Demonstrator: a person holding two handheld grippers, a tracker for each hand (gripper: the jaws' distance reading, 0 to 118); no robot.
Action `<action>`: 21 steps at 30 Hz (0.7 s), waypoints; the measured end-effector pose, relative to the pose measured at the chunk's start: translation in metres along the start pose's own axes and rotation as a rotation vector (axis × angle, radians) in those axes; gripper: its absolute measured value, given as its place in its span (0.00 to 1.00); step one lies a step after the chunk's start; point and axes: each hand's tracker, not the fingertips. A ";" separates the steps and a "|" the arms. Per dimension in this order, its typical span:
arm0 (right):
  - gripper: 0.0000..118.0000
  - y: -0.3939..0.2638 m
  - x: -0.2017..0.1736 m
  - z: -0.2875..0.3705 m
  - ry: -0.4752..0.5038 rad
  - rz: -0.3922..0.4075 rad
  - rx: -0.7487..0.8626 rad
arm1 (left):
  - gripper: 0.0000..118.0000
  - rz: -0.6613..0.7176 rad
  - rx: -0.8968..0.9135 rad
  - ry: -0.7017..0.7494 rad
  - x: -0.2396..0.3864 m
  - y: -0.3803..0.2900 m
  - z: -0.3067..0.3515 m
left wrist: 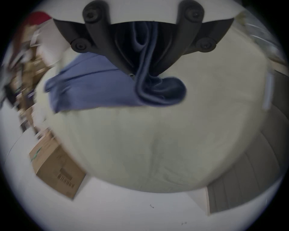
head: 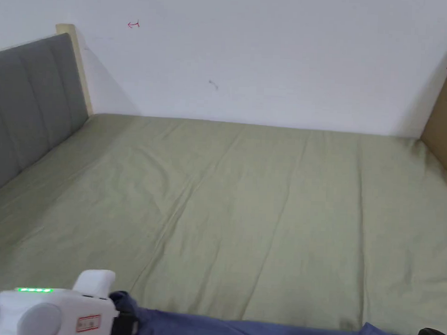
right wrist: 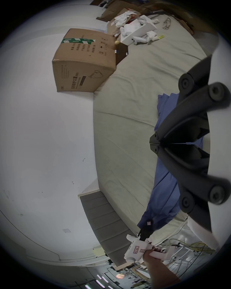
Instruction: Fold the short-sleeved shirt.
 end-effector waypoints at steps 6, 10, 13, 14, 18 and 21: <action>0.00 0.001 0.010 0.017 -0.016 -0.027 0.018 | 0.85 -0.005 -0.135 -0.287 0.115 -0.003 -0.084; 0.00 -0.001 0.019 0.023 -0.032 -0.040 0.019 | 0.94 0.012 -0.138 -0.326 0.140 -0.008 -0.106; 0.00 -0.003 0.025 0.028 -0.040 -0.042 0.020 | 0.92 0.051 -0.052 -0.278 0.120 -0.003 -0.080; 0.00 -0.004 0.026 0.028 -0.045 -0.044 0.018 | 0.93 0.056 -0.016 -0.246 0.109 -0.003 -0.070; 0.00 -0.006 0.032 0.025 -0.038 -0.082 -0.003 | 0.64 0.037 0.037 -0.089 0.076 -0.008 -0.037; 0.00 -0.006 0.031 0.019 -0.034 -0.079 -0.008 | 0.00 -0.027 0.049 0.055 0.074 -0.018 -0.040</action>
